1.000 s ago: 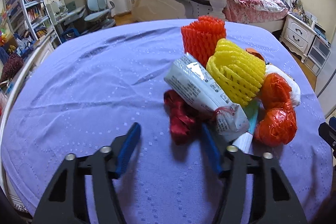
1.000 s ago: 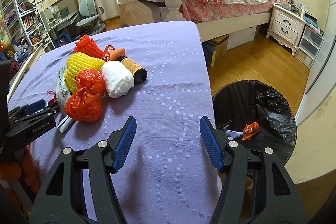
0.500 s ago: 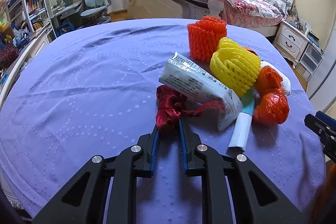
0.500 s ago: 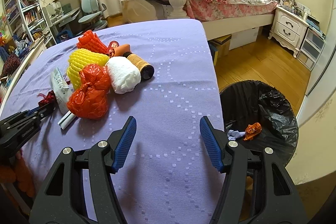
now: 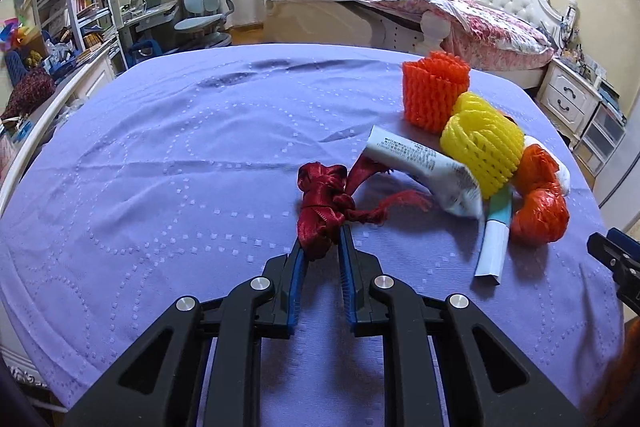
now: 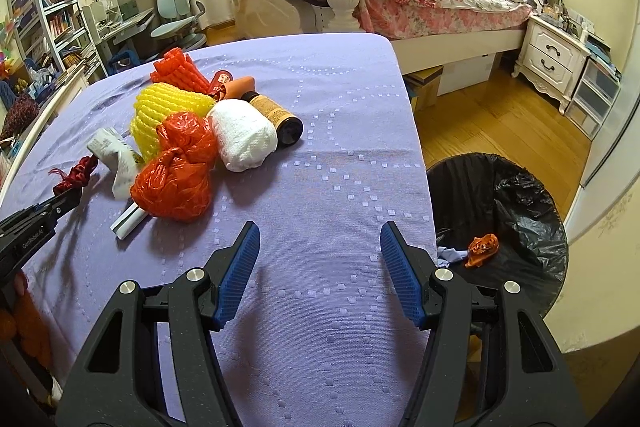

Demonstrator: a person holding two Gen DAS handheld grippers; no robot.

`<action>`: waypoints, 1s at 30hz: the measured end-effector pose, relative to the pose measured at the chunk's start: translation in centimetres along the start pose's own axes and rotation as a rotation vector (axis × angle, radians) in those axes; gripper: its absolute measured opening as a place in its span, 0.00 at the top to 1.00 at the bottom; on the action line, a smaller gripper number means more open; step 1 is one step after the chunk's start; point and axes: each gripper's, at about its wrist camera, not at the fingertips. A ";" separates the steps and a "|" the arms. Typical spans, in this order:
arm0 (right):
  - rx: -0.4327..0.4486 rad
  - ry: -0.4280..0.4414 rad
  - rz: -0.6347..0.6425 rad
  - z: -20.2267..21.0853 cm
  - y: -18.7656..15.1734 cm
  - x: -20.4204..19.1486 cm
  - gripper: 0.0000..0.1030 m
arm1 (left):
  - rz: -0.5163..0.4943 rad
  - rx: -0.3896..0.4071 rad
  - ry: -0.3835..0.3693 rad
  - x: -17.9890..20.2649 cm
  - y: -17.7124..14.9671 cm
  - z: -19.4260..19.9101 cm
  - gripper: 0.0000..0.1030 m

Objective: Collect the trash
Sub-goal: 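Grasp the red-orange mesh bag with the right tool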

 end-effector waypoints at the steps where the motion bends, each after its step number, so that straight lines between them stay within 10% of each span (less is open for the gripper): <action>1: -0.001 -0.001 0.002 0.0 0.0 0.0 0.41 | 0.006 -0.002 0.003 -0.2 0.0 -0.1 0.83; 30: -0.003 0.109 0.084 -1.6 2.8 -7.5 0.41 | 0.081 0.052 0.108 -6.2 -0.3 1.5 0.83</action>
Point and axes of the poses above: each gripper's, at about its wrist camera, not at the fingertips, and z roughly against the way its jaws point, x to its right, y to its top, and after that the axes turned 4 degrees about y, right-handed
